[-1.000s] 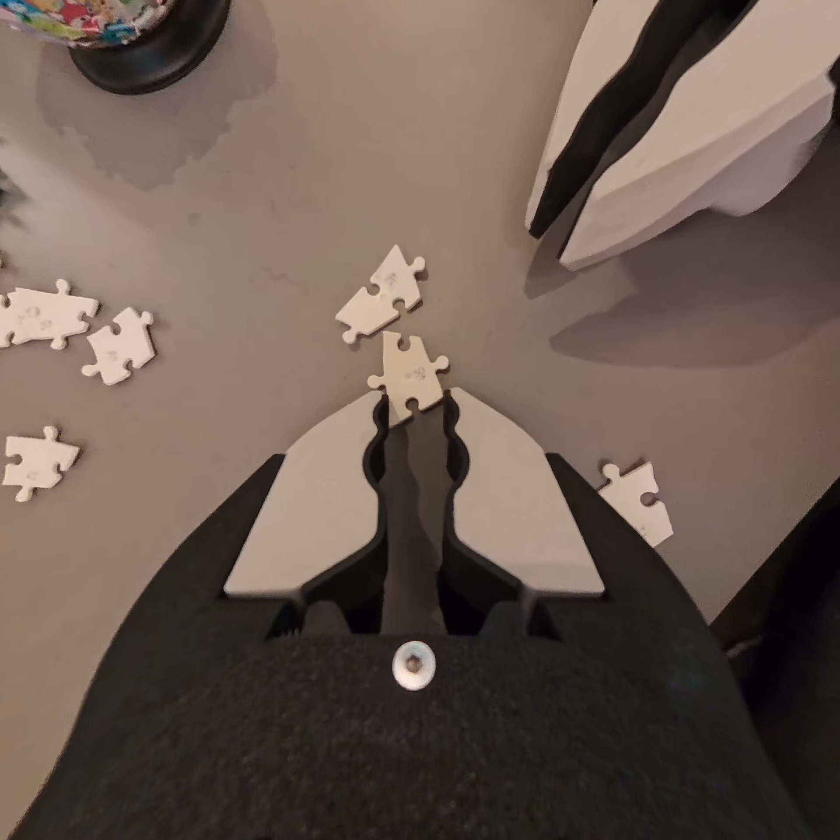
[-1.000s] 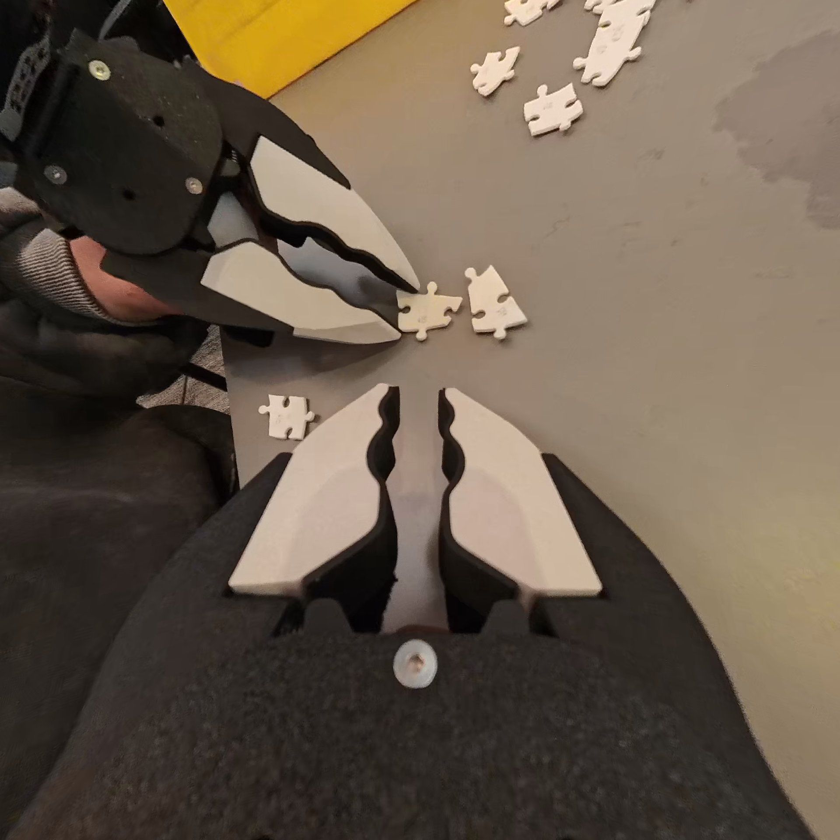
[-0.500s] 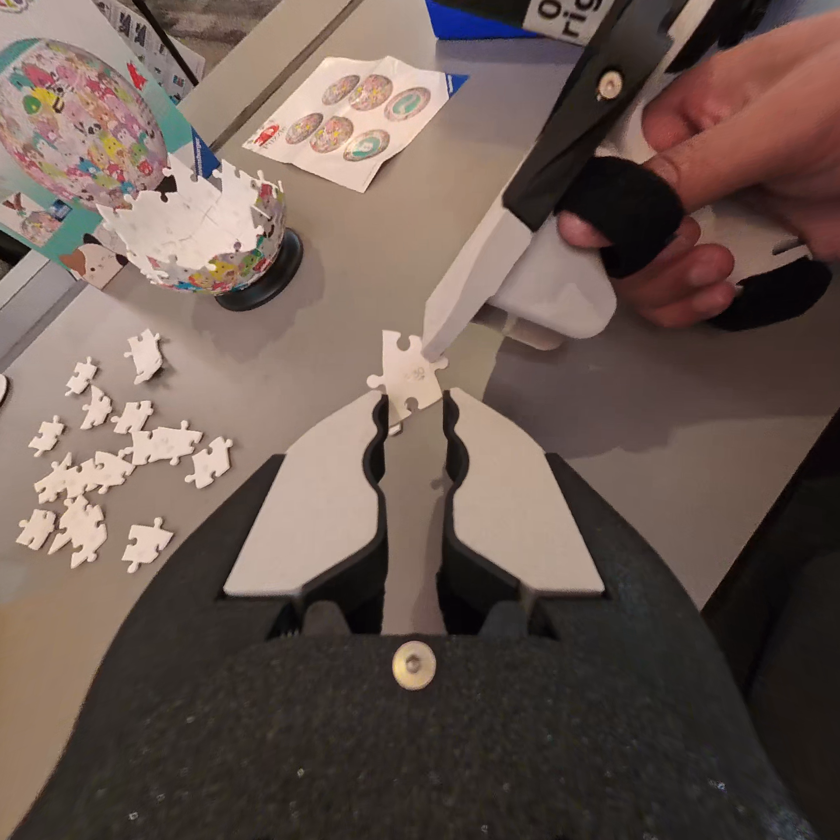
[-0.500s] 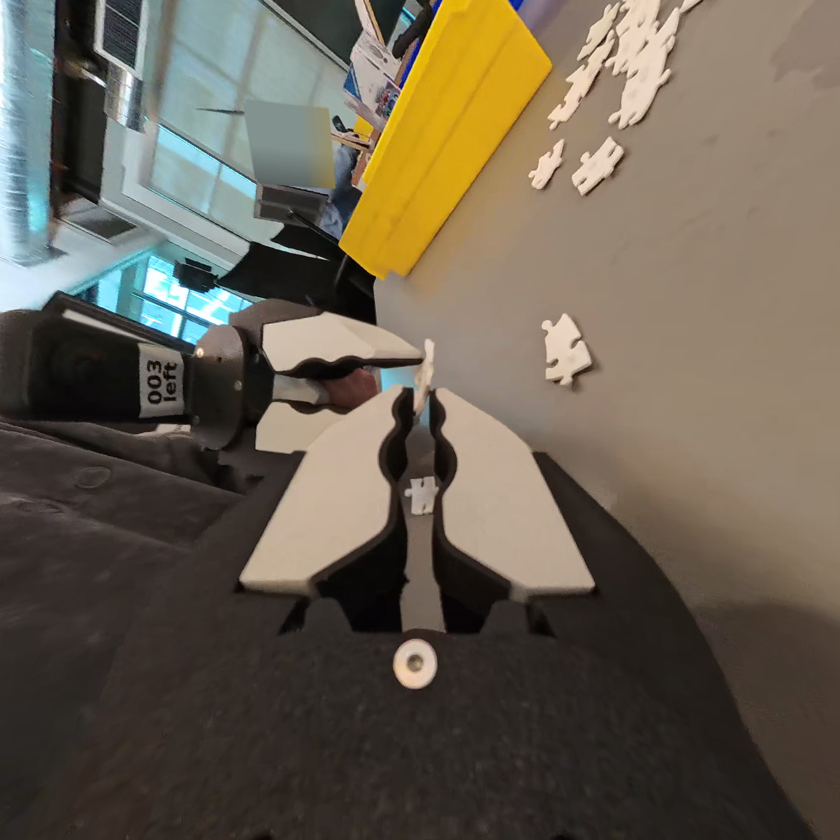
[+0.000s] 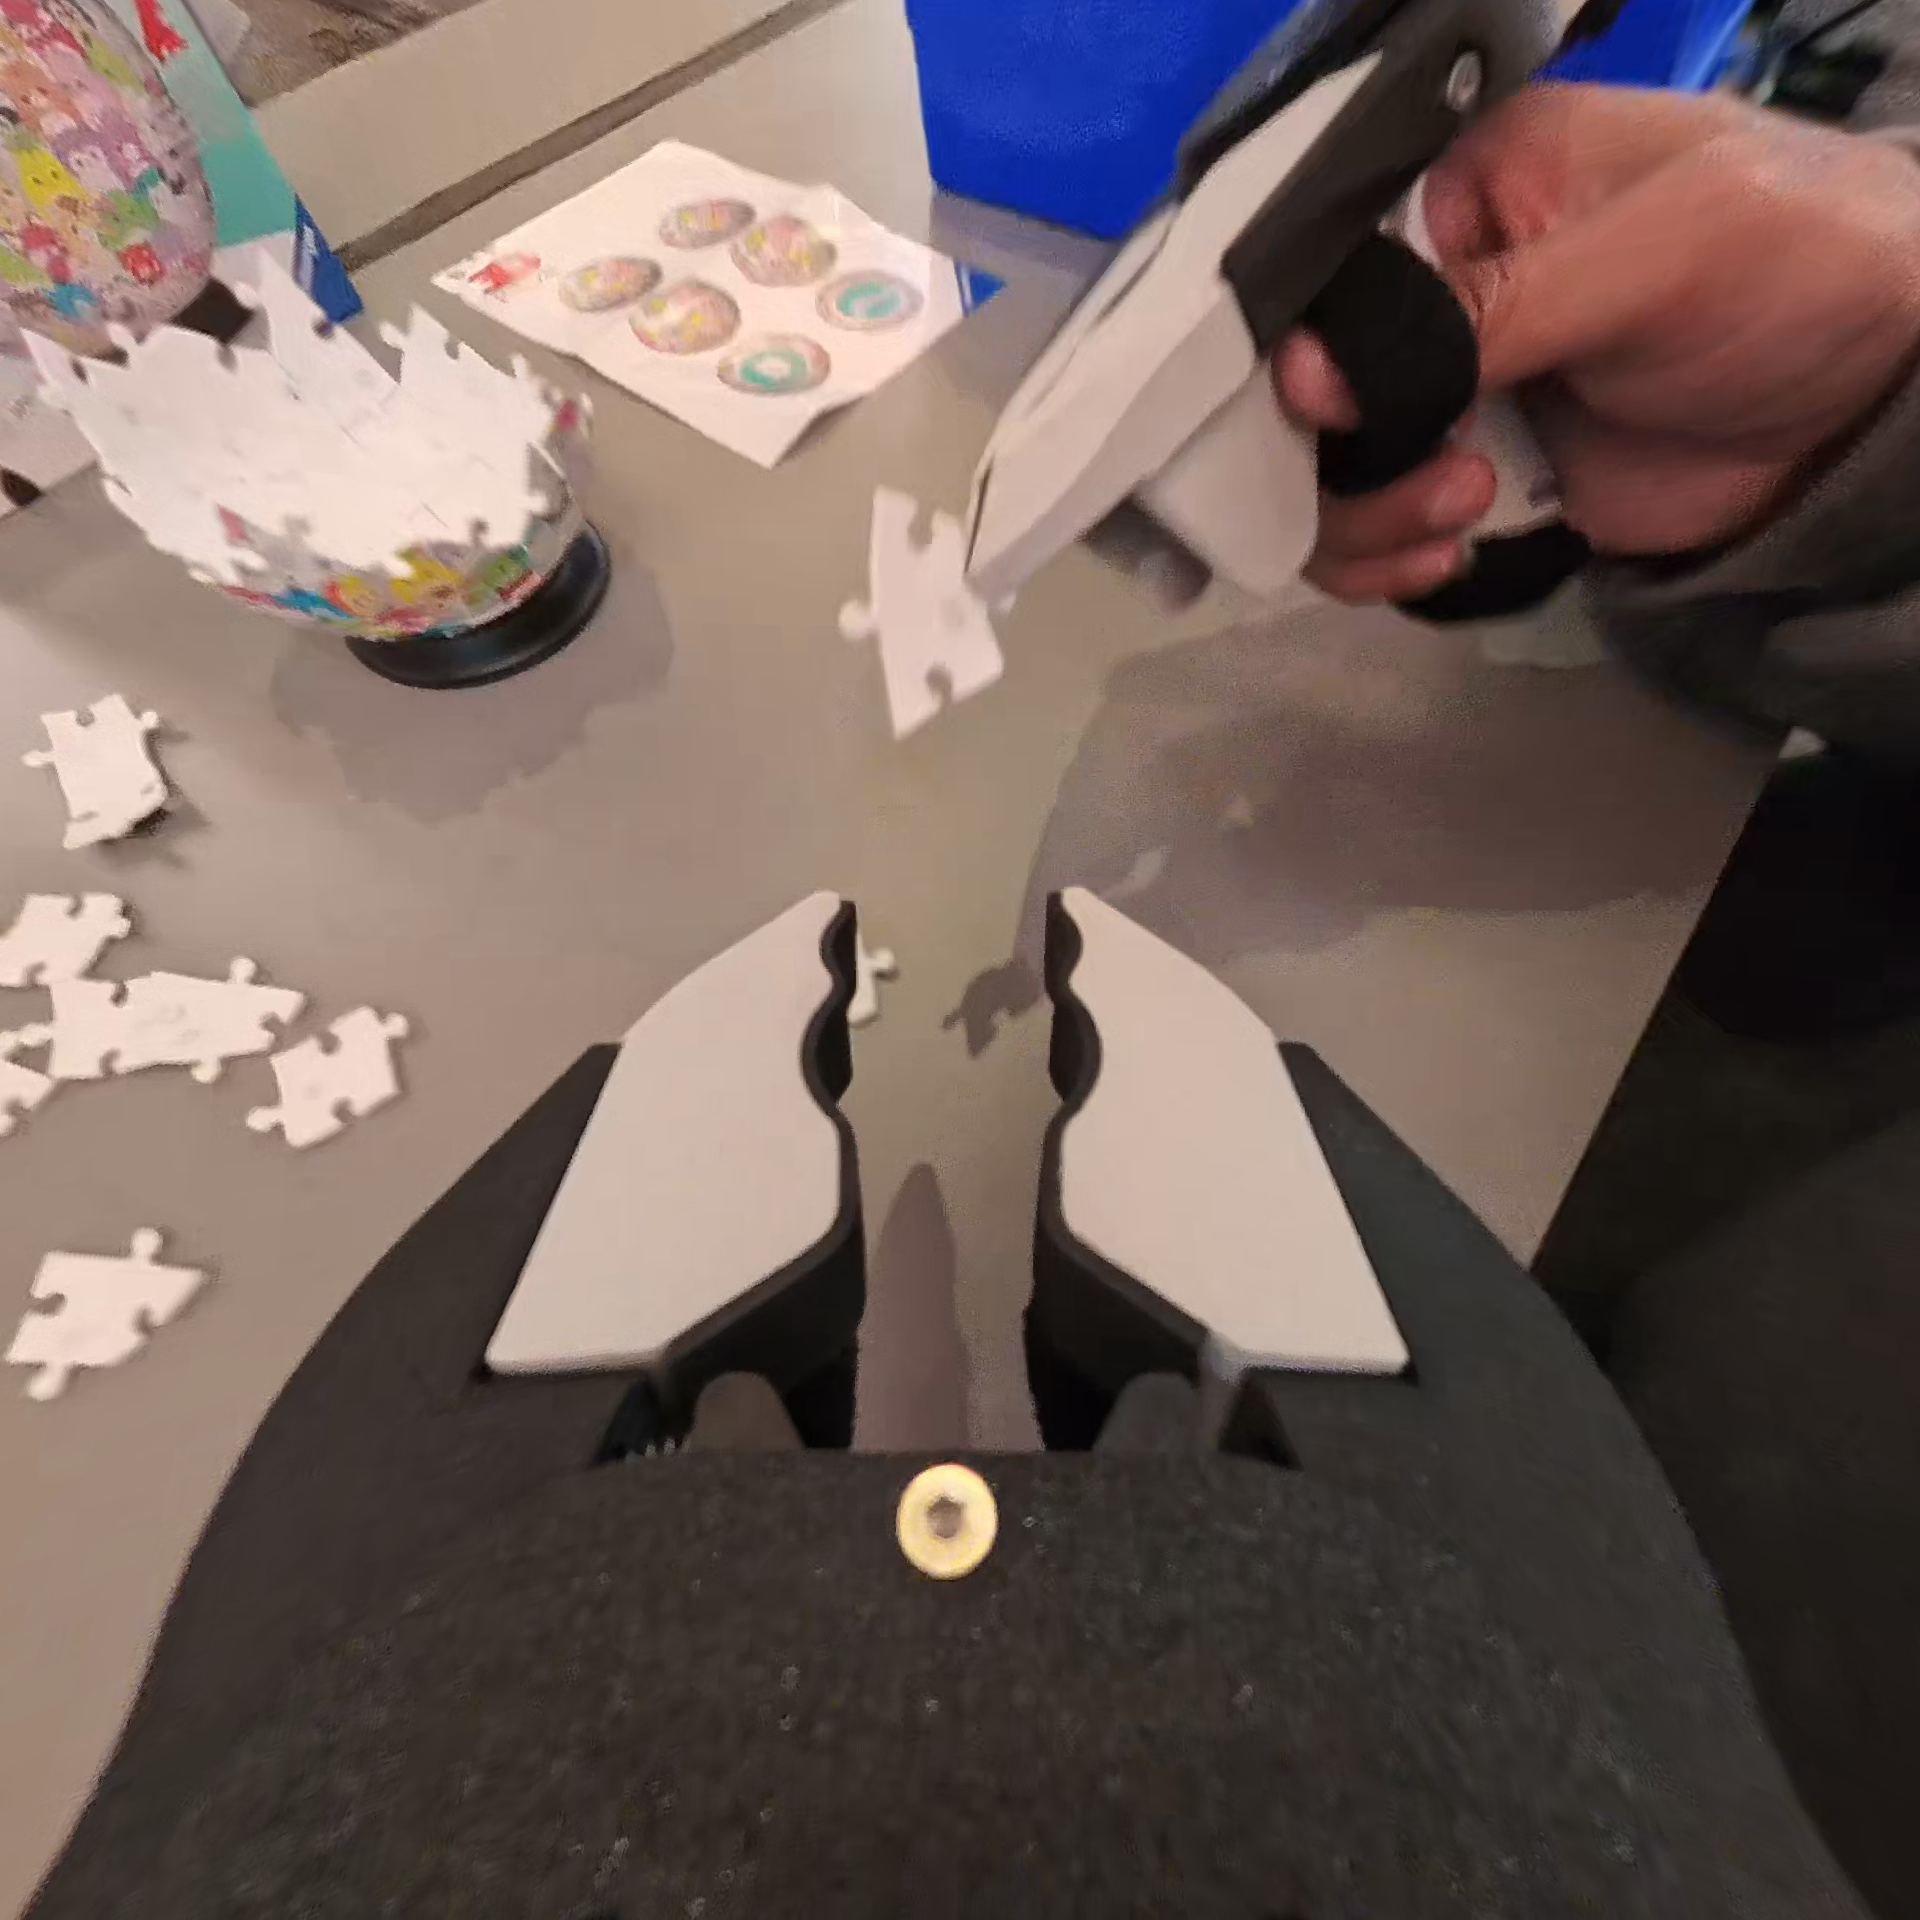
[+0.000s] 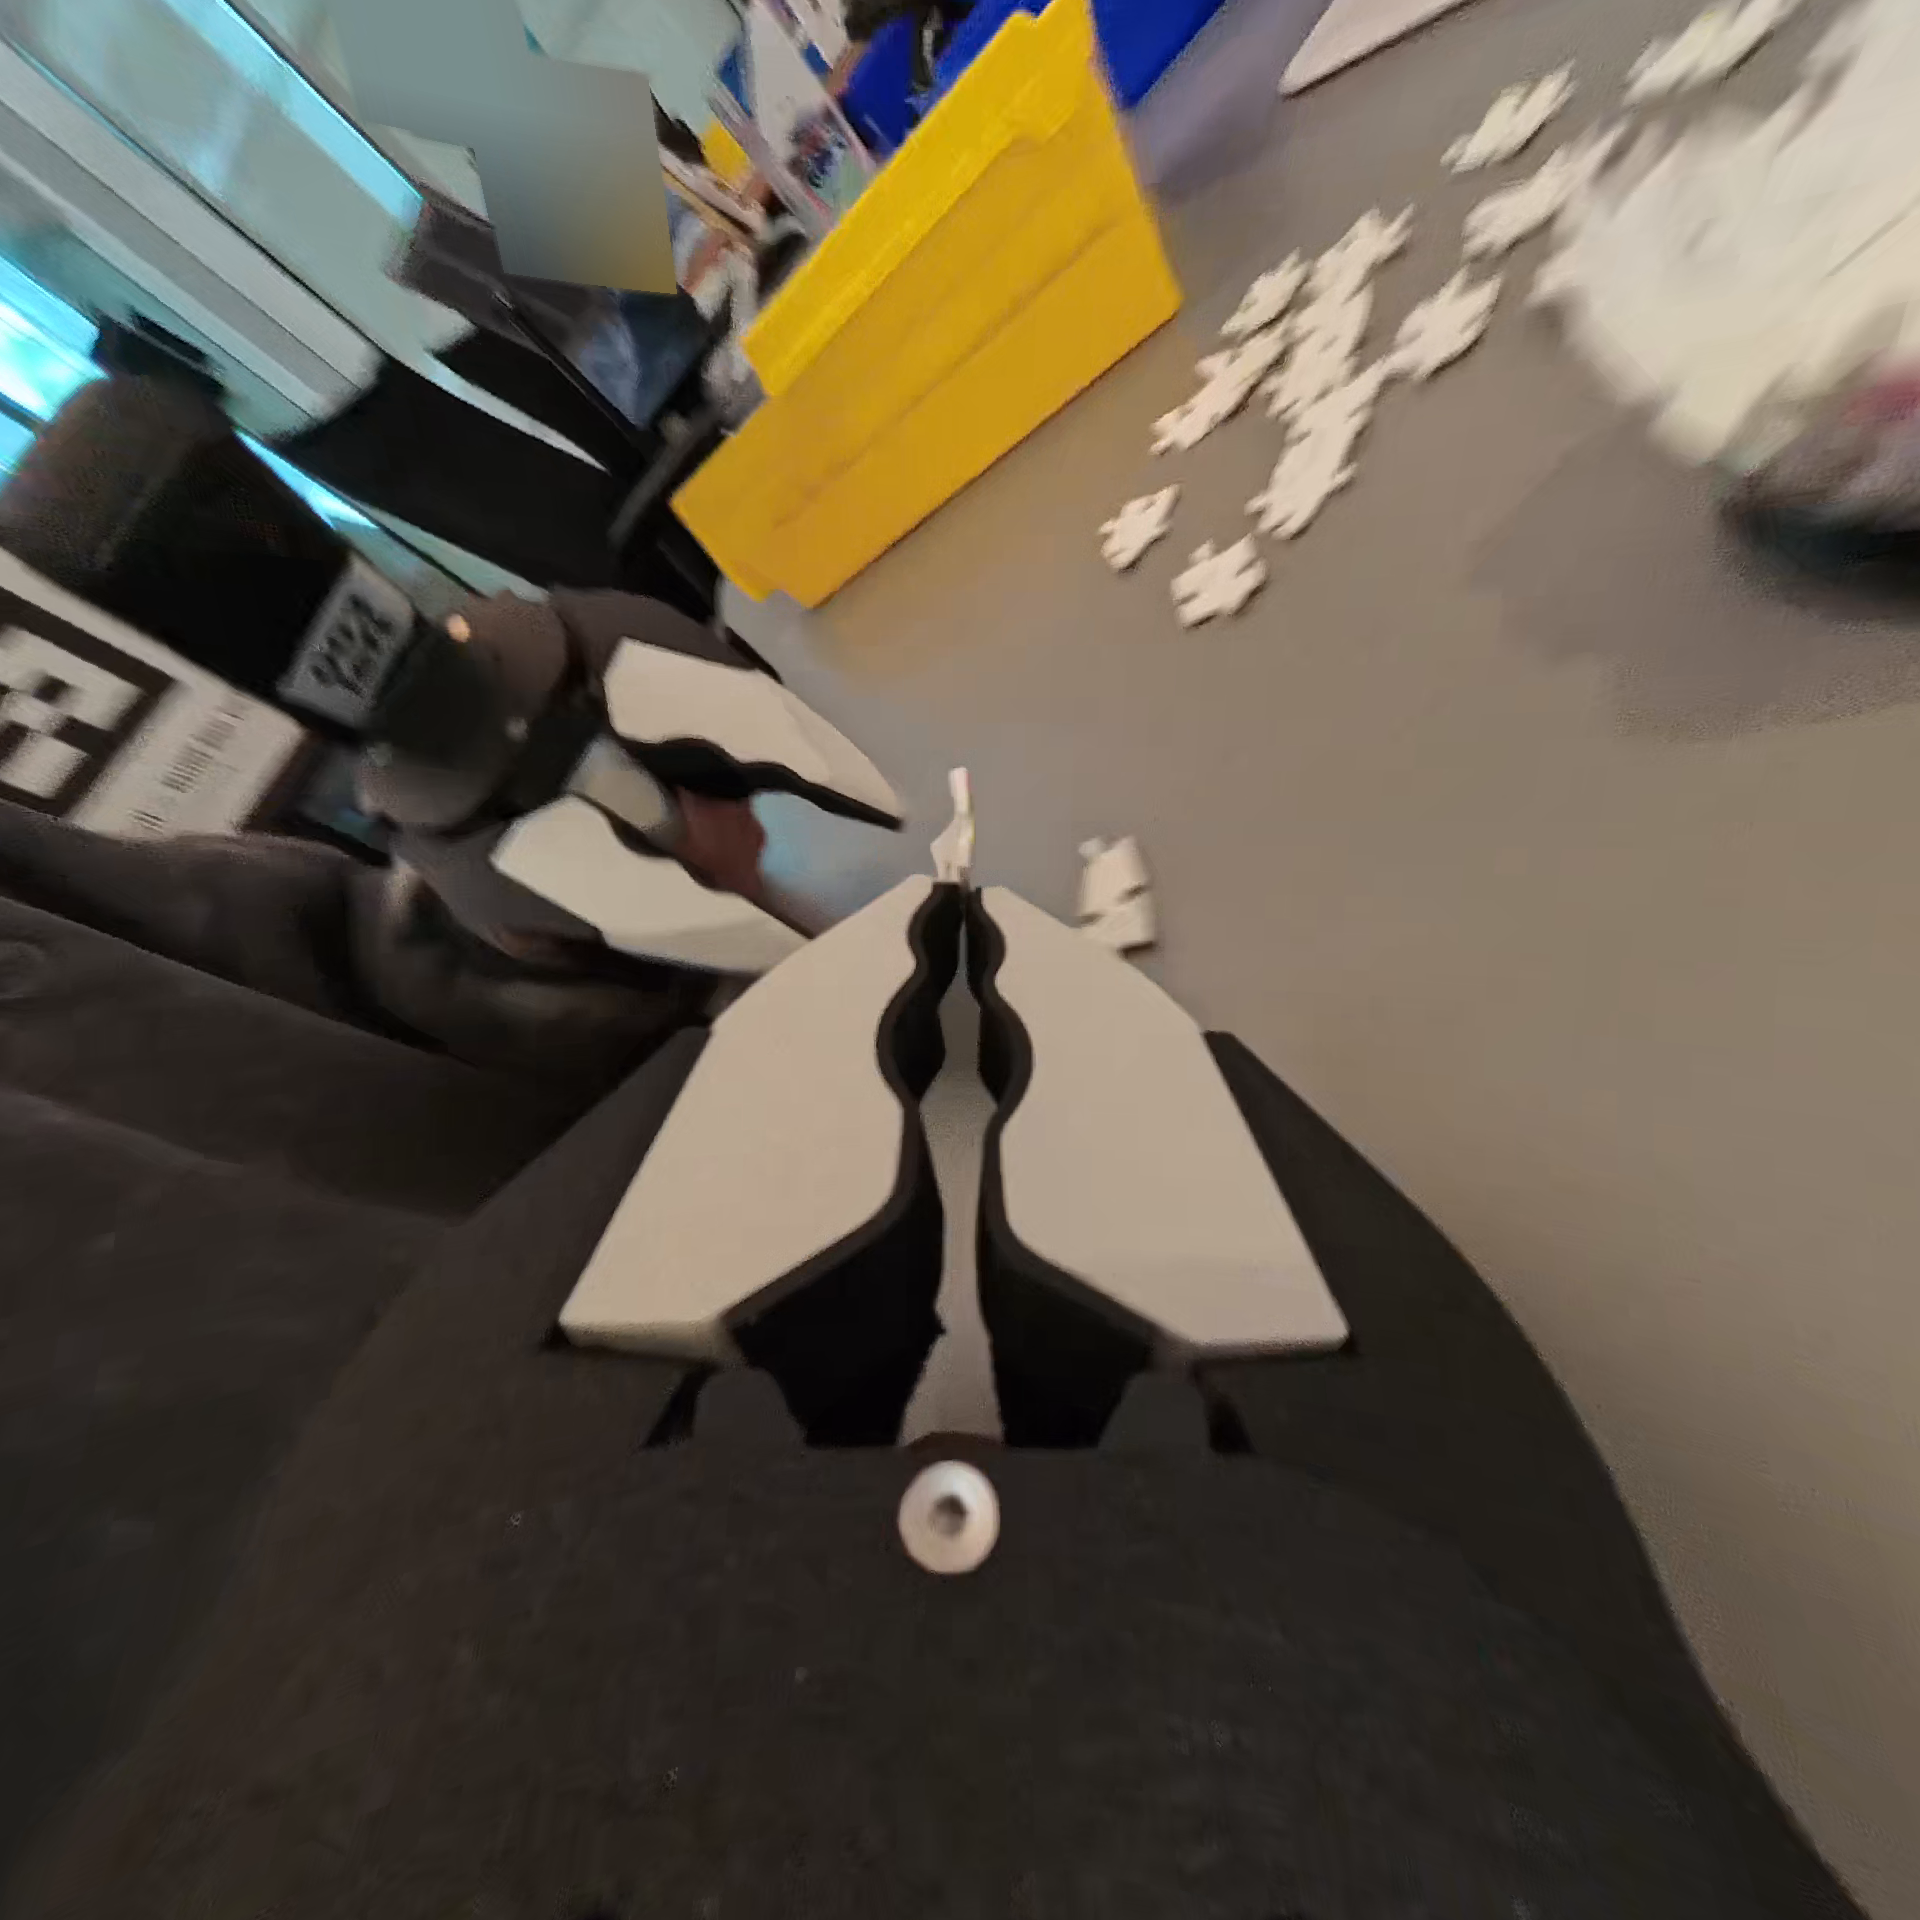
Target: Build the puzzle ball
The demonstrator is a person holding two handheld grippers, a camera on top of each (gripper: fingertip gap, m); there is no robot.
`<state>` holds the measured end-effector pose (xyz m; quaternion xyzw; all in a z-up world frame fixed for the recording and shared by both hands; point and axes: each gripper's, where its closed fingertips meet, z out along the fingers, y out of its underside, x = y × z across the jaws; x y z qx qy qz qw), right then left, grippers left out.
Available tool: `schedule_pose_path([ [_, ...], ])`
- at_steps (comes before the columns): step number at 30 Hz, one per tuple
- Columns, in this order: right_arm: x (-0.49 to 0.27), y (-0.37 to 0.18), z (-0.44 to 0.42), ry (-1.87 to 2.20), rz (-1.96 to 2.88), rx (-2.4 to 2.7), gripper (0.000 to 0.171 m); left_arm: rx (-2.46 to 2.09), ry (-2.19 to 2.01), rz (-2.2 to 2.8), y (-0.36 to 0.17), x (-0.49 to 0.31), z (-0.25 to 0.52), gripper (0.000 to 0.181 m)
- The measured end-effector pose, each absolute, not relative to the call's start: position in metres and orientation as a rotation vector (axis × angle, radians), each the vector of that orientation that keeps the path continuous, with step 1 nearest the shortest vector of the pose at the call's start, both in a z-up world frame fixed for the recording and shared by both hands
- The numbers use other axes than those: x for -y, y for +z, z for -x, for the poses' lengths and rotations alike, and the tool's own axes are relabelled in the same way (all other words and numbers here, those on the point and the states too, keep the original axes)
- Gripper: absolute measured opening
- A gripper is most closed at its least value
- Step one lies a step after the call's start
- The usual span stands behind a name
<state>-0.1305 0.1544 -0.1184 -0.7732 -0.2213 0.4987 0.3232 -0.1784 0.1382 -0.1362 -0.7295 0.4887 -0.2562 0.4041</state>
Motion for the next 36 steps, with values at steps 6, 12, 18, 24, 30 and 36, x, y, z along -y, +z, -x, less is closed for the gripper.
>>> schedule_pose_path([
  [6,-0.258,-0.086,0.046,0.628,2.209,0.925,0.001,-1.402,-0.728,1.734,-0.056,-0.242,0.161,0.045],
  [12,-0.345,-0.097,0.03,0.447,2.367,1.105,0.001,-1.813,-0.573,1.673,-0.067,-0.358,0.113,0.051],
  [18,-0.383,-0.12,0.035,0.403,2.454,1.205,0.001,-2.115,-0.722,1.774,-0.122,-0.4,0.086,0.05],
  [24,-0.391,-0.132,0.043,0.358,2.444,1.289,0.001,-2.155,-0.728,1.641,-0.133,-0.415,0.066,0.04],
  [30,-0.386,-0.133,0.043,0.382,2.387,1.31,0.002,-2.131,-0.89,1.654,-0.136,-0.413,0.067,0.047],
  [36,-0.387,-0.14,0.039,0.349,2.382,1.323,0.002,-2.144,-1.023,1.66,-0.146,-0.412,0.065,0.046],
])
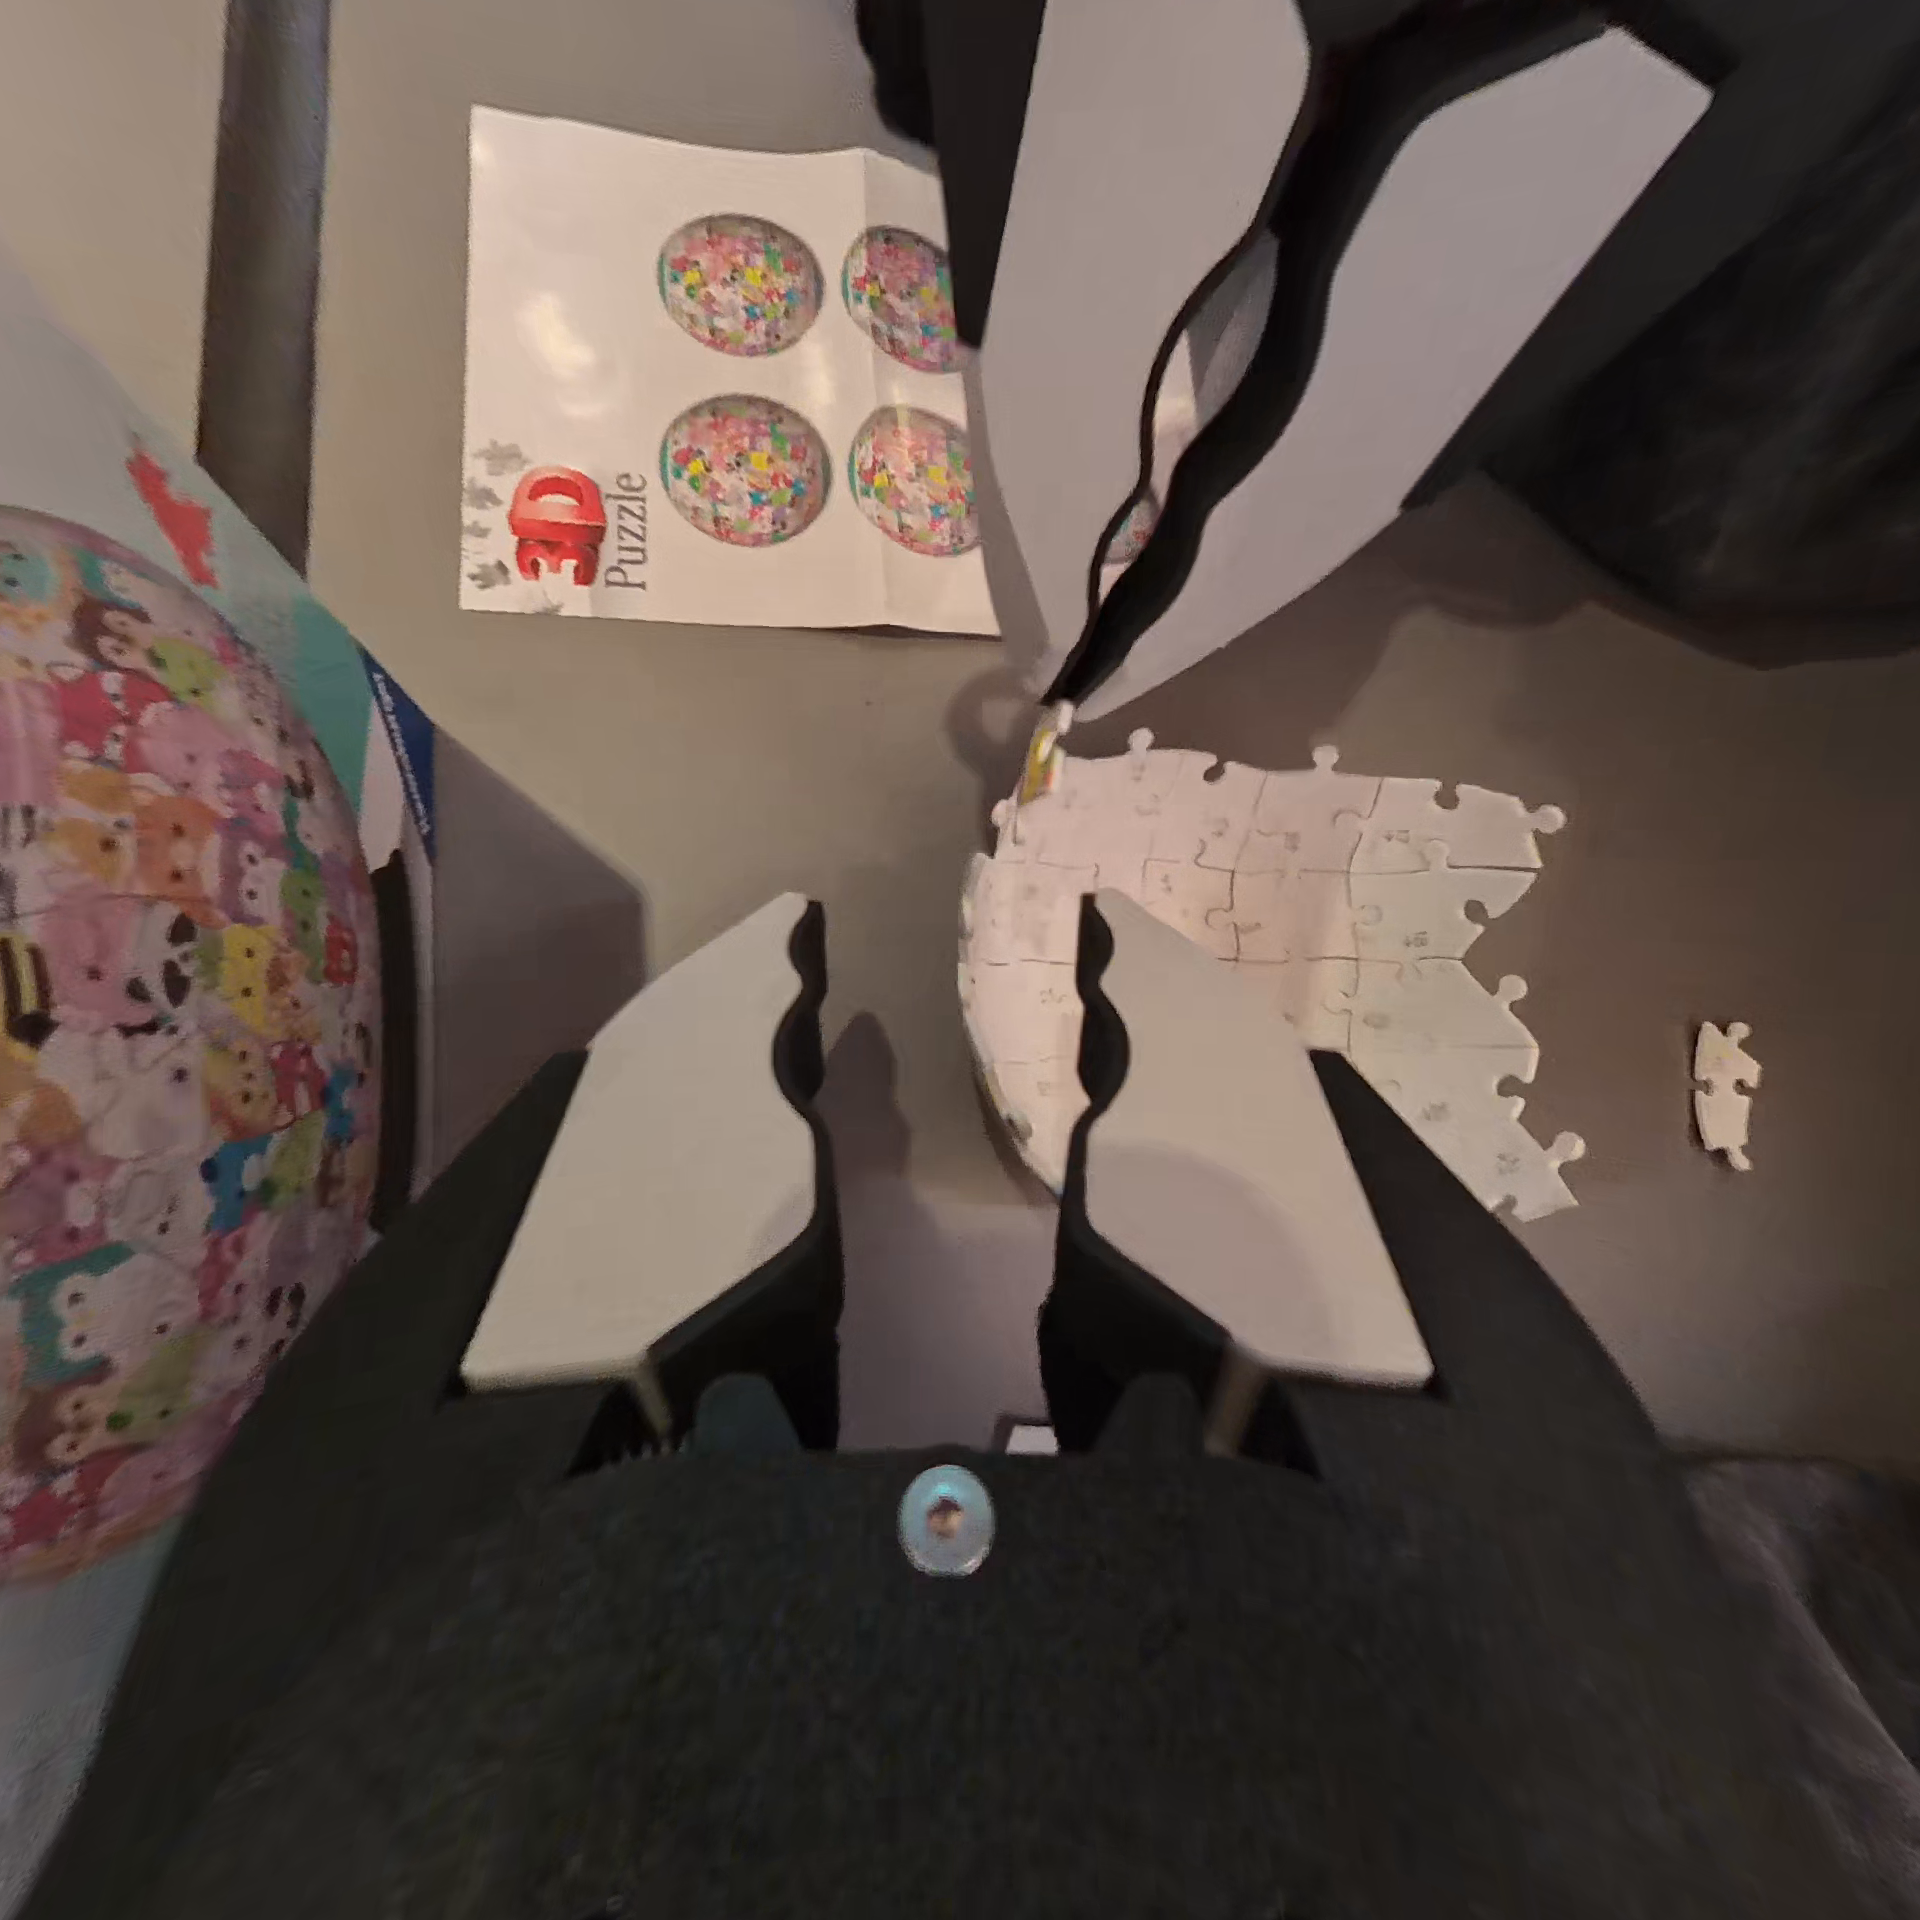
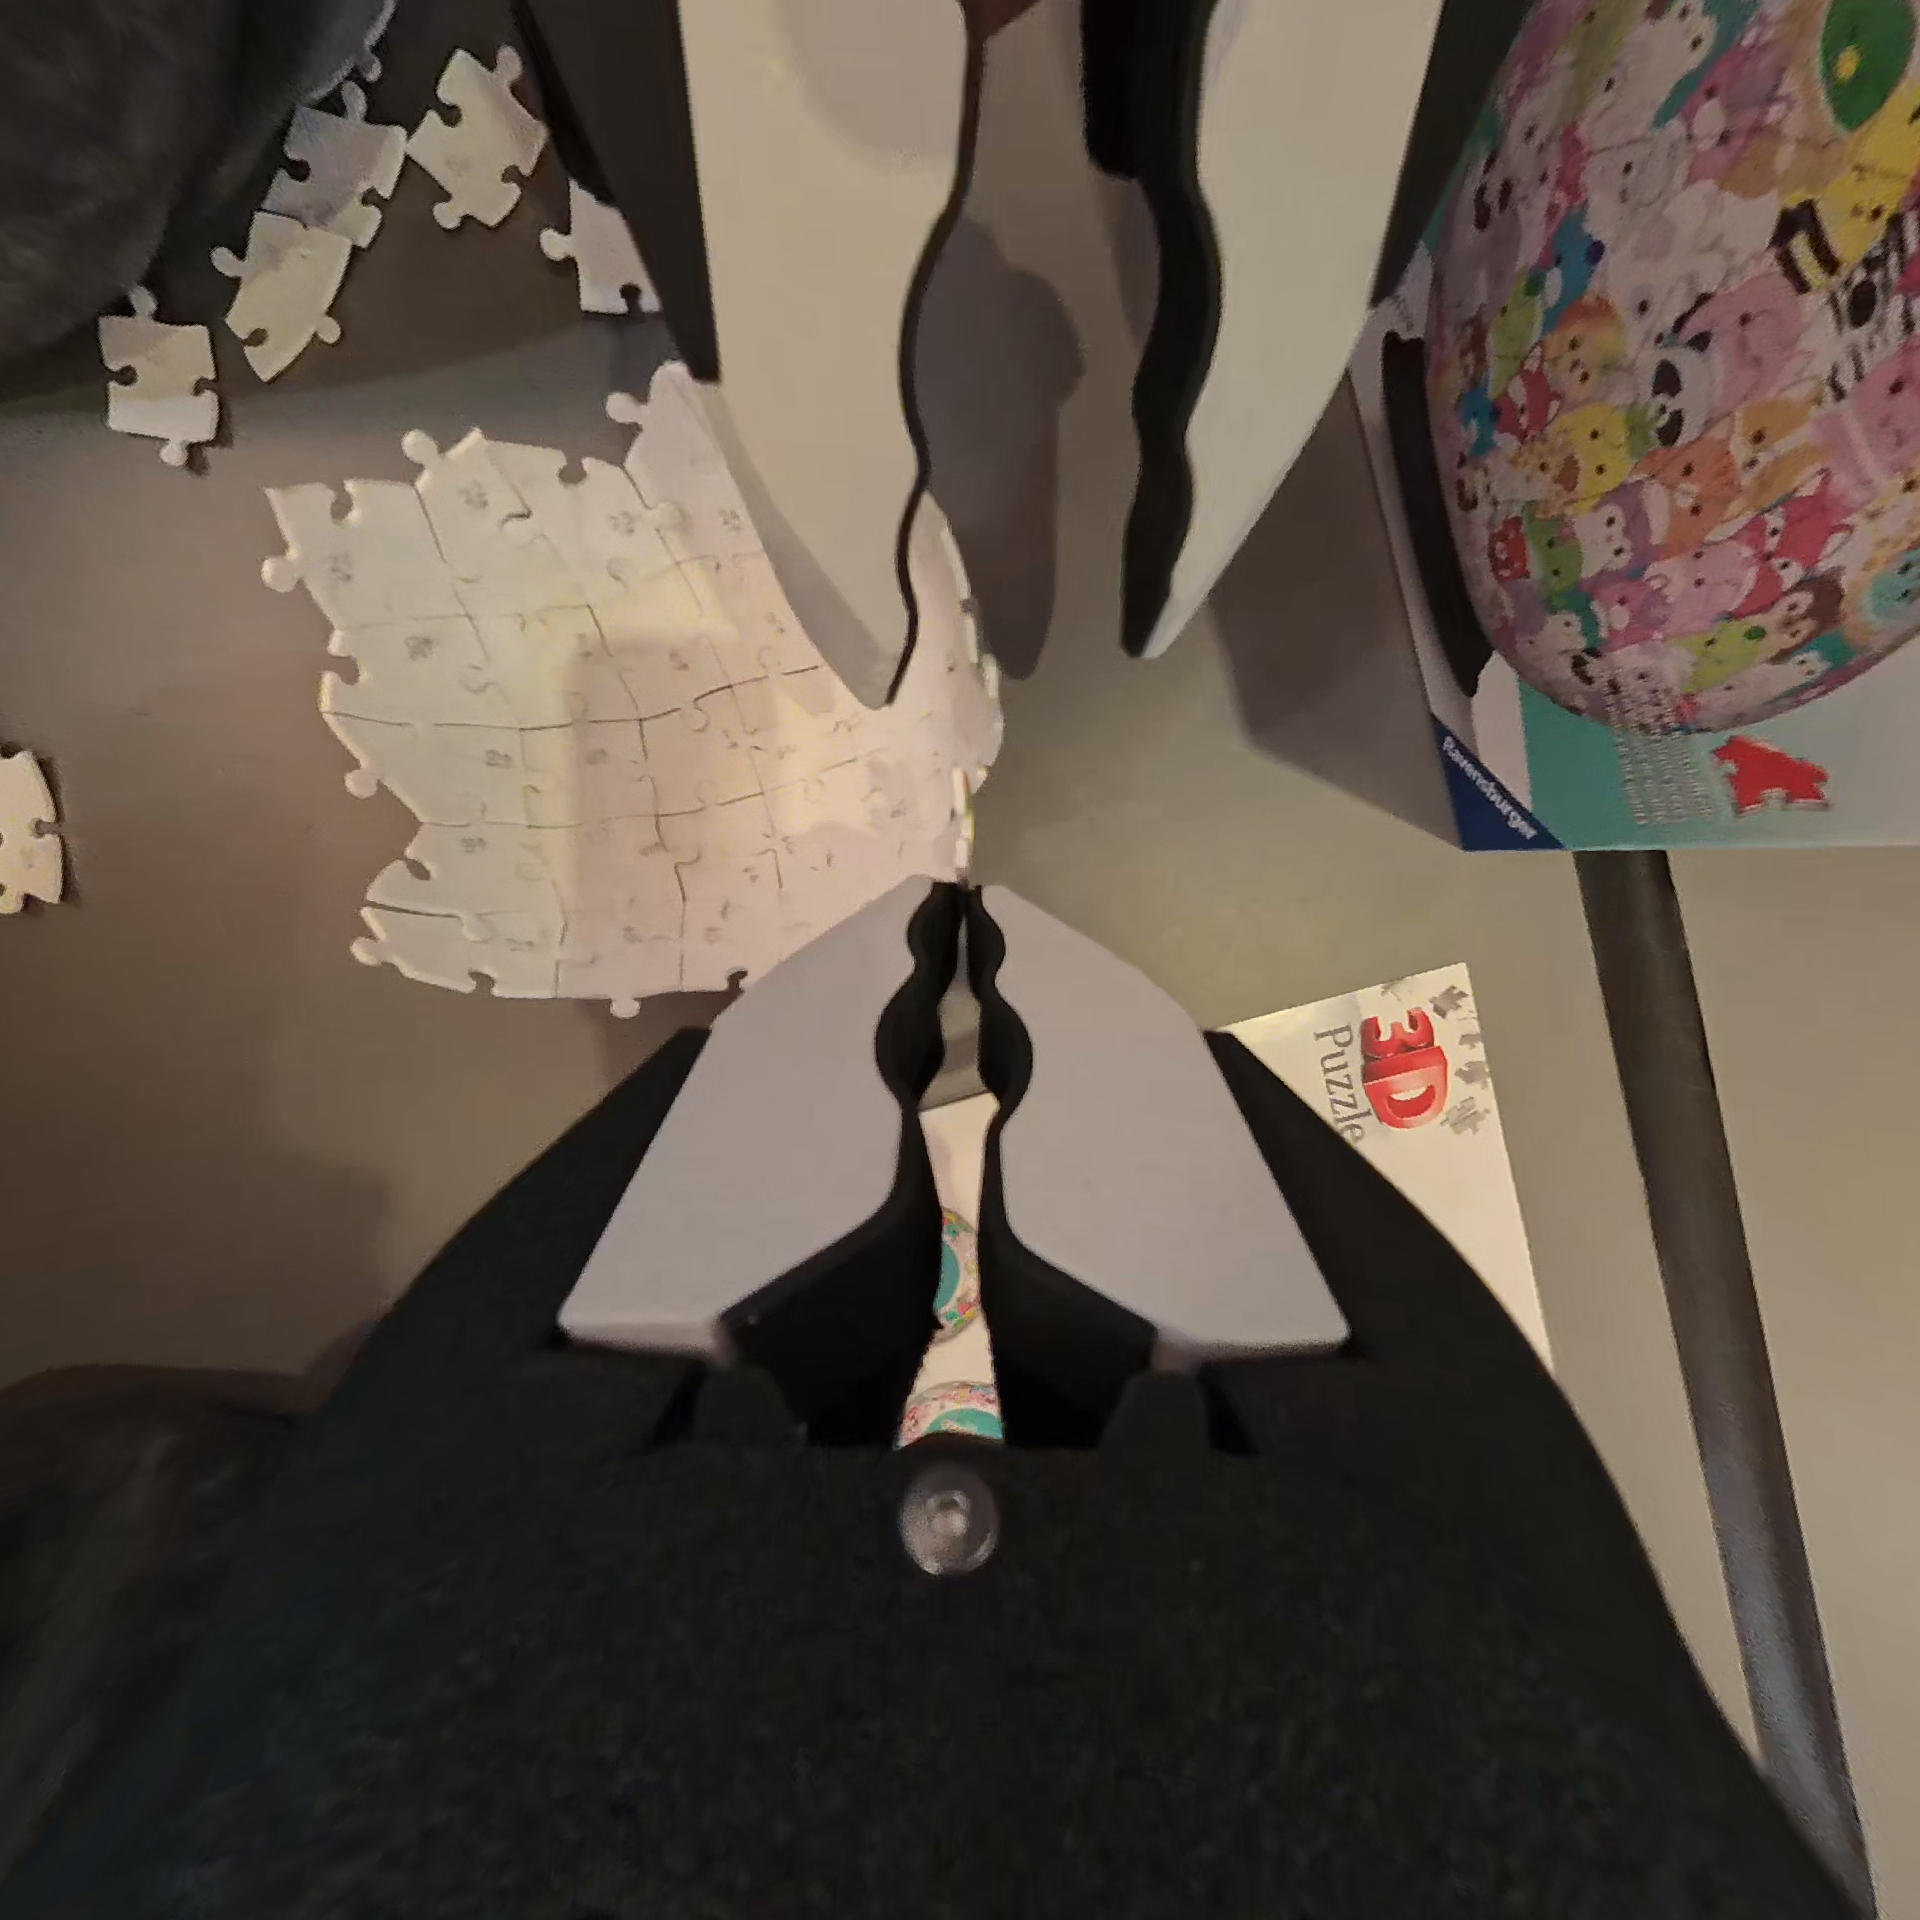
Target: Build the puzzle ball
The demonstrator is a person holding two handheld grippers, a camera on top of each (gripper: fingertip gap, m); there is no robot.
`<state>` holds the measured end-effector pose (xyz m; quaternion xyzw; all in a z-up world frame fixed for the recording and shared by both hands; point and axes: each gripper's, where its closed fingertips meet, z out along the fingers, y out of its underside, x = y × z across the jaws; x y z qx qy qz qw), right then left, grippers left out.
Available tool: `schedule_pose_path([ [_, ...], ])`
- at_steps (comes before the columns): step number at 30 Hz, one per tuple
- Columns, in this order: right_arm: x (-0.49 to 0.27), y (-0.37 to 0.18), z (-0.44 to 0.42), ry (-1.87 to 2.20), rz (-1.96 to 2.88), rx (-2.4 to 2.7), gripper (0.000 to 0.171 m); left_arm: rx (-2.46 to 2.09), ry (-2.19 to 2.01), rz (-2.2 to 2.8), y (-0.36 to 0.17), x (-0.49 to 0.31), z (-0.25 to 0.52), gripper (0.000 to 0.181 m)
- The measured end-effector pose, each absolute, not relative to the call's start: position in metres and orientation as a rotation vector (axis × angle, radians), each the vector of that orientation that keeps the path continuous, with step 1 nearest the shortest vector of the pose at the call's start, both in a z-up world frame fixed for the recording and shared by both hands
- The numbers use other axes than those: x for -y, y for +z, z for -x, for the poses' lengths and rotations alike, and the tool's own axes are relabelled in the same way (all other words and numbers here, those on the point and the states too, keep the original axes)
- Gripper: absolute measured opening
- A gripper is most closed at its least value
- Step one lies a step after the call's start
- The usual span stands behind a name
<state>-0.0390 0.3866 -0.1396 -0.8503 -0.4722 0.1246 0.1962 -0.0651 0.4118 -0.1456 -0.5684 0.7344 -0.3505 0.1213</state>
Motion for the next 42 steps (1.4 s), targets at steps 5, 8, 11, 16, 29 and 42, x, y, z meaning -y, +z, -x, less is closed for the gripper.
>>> schedule_pose_path([
  [5,-0.39,-0.142,0.039,0.375,2.384,1.297,0.002,-2.148,-1.059,1.663,-0.139,-0.412,0.071,0.046],
  [8,-0.391,-0.148,0.04,0.409,2.391,1.292,0.002,-2.124,-1.087,1.693,-0.132,-0.415,0.077,0.046],
  [11,-0.394,-0.152,0.039,0.424,2.402,1.278,0.002,-2.129,-1.098,1.707,-0.133,-0.415,0.079,0.046],
  [16,-0.397,-0.154,0.037,0.422,2.406,1.276,0.002,-2.182,-1.077,1.744,-0.148,-0.412,0.076,0.044],
  [29,-0.397,-0.159,0.04,0.176,2.445,1.366,0.002,-2.19,-1.2,1.848,-0.153,-0.408,0.074,0.035],
  [42,-0.401,-0.164,0.035,0.077,2.464,1.368,0.002,-2.225,-1.239,1.875,-0.155,-0.404,0.081,0.032],
])
